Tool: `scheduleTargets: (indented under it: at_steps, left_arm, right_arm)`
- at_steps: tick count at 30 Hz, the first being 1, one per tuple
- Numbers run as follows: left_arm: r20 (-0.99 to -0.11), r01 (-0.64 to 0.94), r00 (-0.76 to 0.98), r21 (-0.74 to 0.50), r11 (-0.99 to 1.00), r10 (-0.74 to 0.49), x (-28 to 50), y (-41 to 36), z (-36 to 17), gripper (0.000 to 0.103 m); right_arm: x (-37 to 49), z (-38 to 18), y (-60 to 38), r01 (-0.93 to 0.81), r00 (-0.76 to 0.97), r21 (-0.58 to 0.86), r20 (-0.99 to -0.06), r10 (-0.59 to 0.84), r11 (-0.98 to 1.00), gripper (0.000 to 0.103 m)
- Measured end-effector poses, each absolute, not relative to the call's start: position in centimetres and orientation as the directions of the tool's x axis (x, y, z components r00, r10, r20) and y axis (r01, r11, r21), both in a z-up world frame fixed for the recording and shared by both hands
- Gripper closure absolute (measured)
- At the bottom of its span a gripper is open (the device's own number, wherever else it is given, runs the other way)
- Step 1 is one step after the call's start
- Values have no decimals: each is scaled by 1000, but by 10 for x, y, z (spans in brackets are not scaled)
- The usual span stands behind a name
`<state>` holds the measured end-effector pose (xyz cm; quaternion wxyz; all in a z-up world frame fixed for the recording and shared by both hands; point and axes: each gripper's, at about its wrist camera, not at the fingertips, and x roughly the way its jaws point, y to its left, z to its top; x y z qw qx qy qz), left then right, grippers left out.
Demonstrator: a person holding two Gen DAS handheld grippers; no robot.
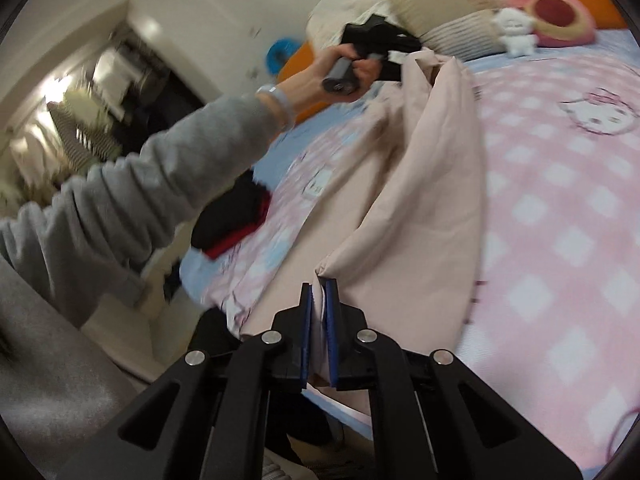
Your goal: Fold large clothes
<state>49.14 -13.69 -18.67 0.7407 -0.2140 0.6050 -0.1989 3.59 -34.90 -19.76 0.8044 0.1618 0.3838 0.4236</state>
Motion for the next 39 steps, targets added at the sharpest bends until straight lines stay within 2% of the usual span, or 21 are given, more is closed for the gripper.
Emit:
scheduleTargets:
  at_steps: [3,6,8,11,14,16,19,22,26,27,29,31,34,37,38,39]
  left_arm:
    - [-809,-15,184,-570,822,-558,491,-103,-210,81]
    - [-828,-37,185,-545,838,-530,486,-79,-228,64]
    - [-828,-31,205,-538,842,-521,481,-64,-226,61]
    - [-823,27,281,-507,862,-493,472,-49,-197,54]
    - [-817,125,341,-451,884,-465,460,-51,-156,53]
    - [-785,214,351,-464,860,-511,448,-68,-125,52]
    - [-765,353,310,-459,815,-565,428,-116,-102,43]
    - [-801,434,235,-421,797,-551,416,-158,-118,43]
    - [-912,408,223,-233,883,-344,423,-178,-179,49]
    - [-935,380,241,-157,911,-262,432,-177,-197,56]
    - [-948,307,257,-104,946,-187,446,-166,-226,62]
    - [-939,250,287,-116,961,-188,455,-153,-236,76]
    - [-928,174,324,-130,976,-181,468,-141,-241,84]
    - [-930,166,340,-90,982,-143,467,-148,-236,83]
    - [-926,178,348,-88,980,-147,462,-150,-229,80]
    - [-921,190,351,-106,976,-168,453,-150,-222,72]
  right_arm:
    - [41,-203,-316,-575,297,577,-513,806,579,96]
    - [46,-215,-289,-582,243,571,-557,794,579,96]
    - [51,-232,-273,-568,204,580,-588,783,584,95]
    - [52,-253,-262,-548,174,576,-631,756,607,95]
    - [48,-266,-260,-542,184,541,-671,718,644,95]
    - [49,-272,-260,-536,195,515,-696,691,669,95]
    - [45,-276,-254,-551,241,410,-756,609,727,95]
    - [41,-278,-255,-538,255,418,-747,613,733,95]
    - [37,-284,-265,-504,275,454,-723,634,735,95]
    - [35,-286,-268,-497,285,460,-715,638,736,95]
    - [36,-287,-262,-493,291,469,-705,646,733,94]
    - [36,-289,-258,-488,289,485,-695,659,726,95]
    - [34,-291,-263,-494,282,497,-684,672,713,95]
    - [33,-289,-264,-512,262,502,-681,684,697,91]
    - [33,-286,-265,-518,238,516,-679,695,682,83]
    - [34,-280,-270,-520,207,541,-671,712,661,72]
